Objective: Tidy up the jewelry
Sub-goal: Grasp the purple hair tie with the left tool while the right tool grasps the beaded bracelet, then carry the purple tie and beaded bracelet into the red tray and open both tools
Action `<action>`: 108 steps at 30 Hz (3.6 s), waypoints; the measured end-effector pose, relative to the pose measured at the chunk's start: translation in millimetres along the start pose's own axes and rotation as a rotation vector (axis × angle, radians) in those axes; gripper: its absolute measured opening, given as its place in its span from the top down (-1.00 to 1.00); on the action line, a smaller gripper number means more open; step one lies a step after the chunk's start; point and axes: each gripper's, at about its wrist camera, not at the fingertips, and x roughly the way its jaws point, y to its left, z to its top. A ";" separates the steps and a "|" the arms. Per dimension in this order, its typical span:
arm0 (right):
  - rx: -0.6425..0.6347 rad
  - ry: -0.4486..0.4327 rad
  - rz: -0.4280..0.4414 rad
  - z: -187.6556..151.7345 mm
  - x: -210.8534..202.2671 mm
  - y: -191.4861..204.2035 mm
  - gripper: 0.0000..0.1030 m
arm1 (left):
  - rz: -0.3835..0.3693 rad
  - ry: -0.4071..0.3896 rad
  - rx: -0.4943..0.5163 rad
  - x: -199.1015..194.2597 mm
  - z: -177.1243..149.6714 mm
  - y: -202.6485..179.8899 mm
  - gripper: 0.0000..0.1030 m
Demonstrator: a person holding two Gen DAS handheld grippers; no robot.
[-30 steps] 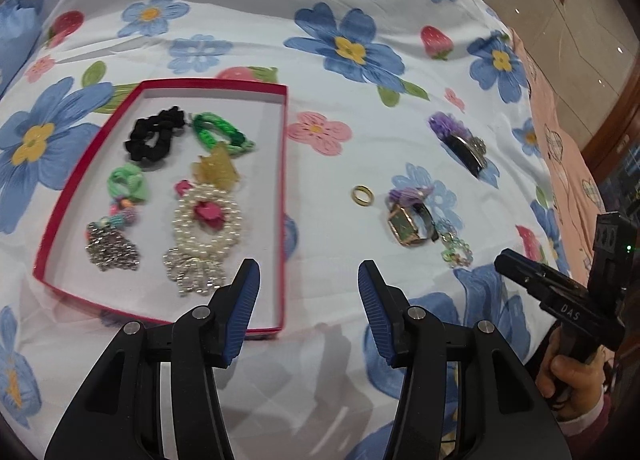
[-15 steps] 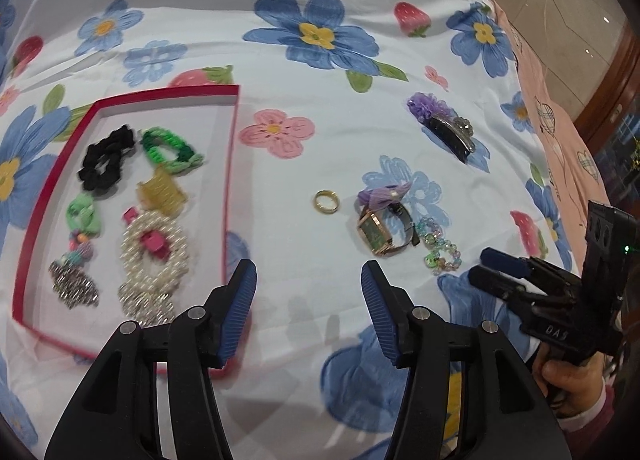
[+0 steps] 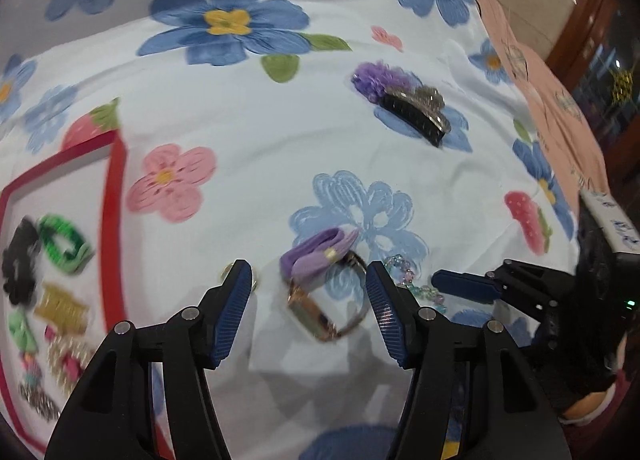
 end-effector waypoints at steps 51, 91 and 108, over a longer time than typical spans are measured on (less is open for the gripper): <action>-0.071 -0.149 0.189 46.1 -40.6 94.6 0.69 | 0.029 -0.246 -0.383 -141.5 -109.0 112.0 0.78; -0.227 -0.010 0.312 74.5 63.4 208.1 0.68 | 0.133 -0.190 -0.536 -121.6 -148.3 204.3 0.78; -0.265 0.081 0.256 62.0 92.5 208.5 0.68 | 0.136 -0.142 -0.555 -101.2 -155.2 213.9 0.76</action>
